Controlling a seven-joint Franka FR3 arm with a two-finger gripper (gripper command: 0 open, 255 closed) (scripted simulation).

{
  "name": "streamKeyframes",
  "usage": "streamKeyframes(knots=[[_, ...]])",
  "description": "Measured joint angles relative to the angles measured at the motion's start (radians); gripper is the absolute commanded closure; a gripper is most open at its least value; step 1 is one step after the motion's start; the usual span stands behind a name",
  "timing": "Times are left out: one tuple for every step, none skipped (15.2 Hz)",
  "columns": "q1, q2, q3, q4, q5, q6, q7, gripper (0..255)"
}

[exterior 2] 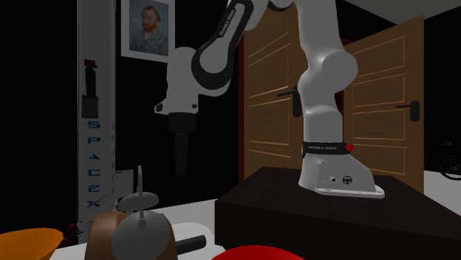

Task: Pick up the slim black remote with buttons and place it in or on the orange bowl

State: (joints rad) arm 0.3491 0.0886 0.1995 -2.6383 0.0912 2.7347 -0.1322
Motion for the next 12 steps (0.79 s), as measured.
streamKeyframes(knots=[[0.010, 0.037, 0.005, 0.013, -0.010, 0.021, 0.006, 0], [0.019, 0.075, 0.009, 0.025, -0.022, 0.043, 0.011, 0], [0.034, 0.112, 0.012, 0.038, -0.035, 0.065, 0.022, 0], [0.048, 0.150, 0.013, 0.047, -0.049, 0.090, 0.030, 0], [0.063, 0.186, 0.013, 0.068, -0.063, 0.101, 0.039, 0], [0.081, 0.225, 0.010, 0.084, -0.078, 0.122, 0.048, 0], [0.099, 0.257, 0.009, 0.091, -0.089, 0.144, 0.057, 0], [0.112, 0.299, 0.003, 0.113, -0.103, 0.161, 0.056, 0], [0.128, 0.333, -0.002, 0.128, -0.114, 0.176, 0.060, 0], [0.145, 0.366, -0.007, 0.142, -0.124, 0.193, 0.064, 0], [0.154, 0.385, -0.009, 0.152, -0.128, 0.200, 0.067, 0], [0.163, 0.407, -0.015, 0.159, -0.134, 0.215, 0.069, 0]])
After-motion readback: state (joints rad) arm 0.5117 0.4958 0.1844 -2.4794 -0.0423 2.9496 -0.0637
